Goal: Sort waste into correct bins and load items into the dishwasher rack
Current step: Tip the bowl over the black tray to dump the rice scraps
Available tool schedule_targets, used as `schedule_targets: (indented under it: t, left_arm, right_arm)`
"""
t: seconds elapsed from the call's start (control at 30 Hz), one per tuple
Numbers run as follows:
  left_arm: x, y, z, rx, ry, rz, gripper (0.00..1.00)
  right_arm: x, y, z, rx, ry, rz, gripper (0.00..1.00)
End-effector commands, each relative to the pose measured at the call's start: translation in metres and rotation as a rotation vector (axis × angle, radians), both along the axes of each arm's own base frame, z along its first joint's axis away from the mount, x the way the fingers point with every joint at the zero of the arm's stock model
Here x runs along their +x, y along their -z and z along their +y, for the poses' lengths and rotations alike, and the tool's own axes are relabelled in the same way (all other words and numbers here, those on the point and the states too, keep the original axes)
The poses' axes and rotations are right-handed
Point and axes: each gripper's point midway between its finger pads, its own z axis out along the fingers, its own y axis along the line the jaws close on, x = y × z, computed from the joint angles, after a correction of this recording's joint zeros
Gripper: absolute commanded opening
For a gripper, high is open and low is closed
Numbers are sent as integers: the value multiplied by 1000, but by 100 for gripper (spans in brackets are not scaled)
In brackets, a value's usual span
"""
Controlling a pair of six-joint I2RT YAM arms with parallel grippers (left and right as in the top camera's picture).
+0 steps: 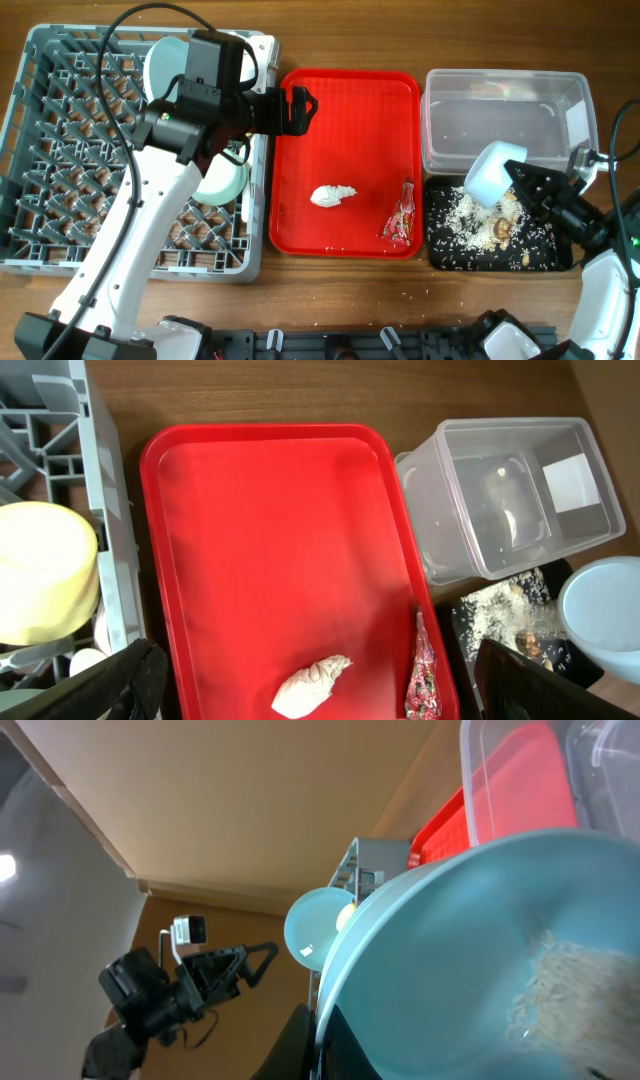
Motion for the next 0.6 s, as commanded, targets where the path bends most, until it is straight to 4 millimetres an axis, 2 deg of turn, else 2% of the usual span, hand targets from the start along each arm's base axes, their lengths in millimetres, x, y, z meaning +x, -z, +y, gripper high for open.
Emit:
schedule_targets:
  t: [0.0, 0.2, 0.27, 0.33, 0.37, 0.4, 0.47, 0.5, 0.53, 0.57]
  left_arm:
    - [-1, -1, -2, -13, 2, 4, 100]
    - [-1, -1, -2, -14, 2, 4, 100]
    - [-1, -1, -2, -14, 2, 4, 100]
    - [-1, -1, -2, -13, 2, 4, 100]
    - [-1, -1, -2, -14, 2, 4, 100]
    - [-1, -1, -2, -14, 2, 4, 100]
    - [-1, -1, -2, -14, 2, 4, 100]
    - [-1, -1, -2, -13, 2, 4, 100]
    - [-1, -1, -2, -13, 2, 4, 100]
    - [-1, -1, -2, -14, 2, 3, 100]
  right_arm:
    - [-3, -8, 3, 37, -22, -25, 4]
    - [-3, -12, 3, 29, -32, -54, 4]
    - [-10, -23, 10, 141, -77, -46, 4]
    - [-3, -19, 2, 50, -49, -73, 4]
    - [-7, -25, 6, 146, -73, -26, 4]
    - [-7, -26, 7, 155, -78, -26, 4]
    - [4, -17, -4, 37, -19, -38, 4]
    - [-1, -23, 2, 140, -53, 5, 4]
    - [-5, -29, 5, 168, -82, -11, 4]
    - [2, -24, -1, 75, -46, -46, 4]
